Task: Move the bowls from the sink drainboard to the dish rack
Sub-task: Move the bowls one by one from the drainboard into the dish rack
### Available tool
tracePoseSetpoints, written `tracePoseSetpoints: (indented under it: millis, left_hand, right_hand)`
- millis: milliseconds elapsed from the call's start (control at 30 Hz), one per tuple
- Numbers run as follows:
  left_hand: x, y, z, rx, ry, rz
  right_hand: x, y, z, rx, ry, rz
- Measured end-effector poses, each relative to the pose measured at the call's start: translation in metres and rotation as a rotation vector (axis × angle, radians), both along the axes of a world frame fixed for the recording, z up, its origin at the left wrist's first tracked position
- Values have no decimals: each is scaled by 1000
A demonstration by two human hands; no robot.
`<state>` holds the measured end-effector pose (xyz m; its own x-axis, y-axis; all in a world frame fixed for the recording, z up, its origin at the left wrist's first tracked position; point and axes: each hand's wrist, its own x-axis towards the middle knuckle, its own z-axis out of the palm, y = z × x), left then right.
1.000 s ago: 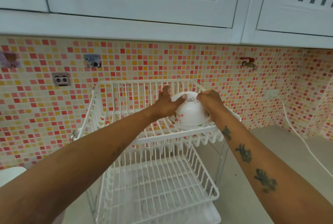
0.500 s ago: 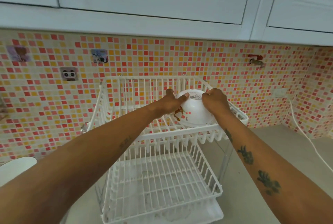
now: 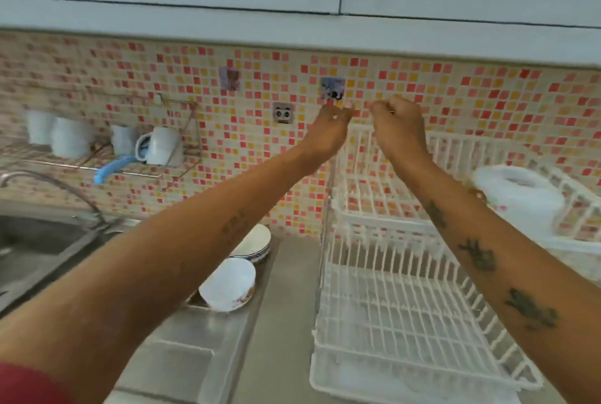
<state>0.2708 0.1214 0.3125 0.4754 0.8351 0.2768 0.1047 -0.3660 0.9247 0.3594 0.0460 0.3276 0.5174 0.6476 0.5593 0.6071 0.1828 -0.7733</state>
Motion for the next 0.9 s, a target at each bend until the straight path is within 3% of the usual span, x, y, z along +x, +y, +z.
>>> tracePoseSetpoints:
  millis: [100,200,400,533,633,900]
  left_hand:
    - [-72,22,-8,-1,-68,173]
    - [-141,47,-27,-131,-119,332]
    - [-232,80,-107,-412,-58,495]
    - [-255,86,-199,-668,88,484]
    - [-258,82,-264,-924,84,450]
    - [-237,90,-349,-1327,-247,401]
  right_hand:
    - [-69,37,-2,10,81,172]
    - [-129,69,-17,-32,179,291]
    - [-197,129,-84,-339,270,444]
    - [-195,158,-150,-612,340,403]
    - [-175,170,-206,-784,401,316]
    - [-144,179,-301,-1000,454,264]
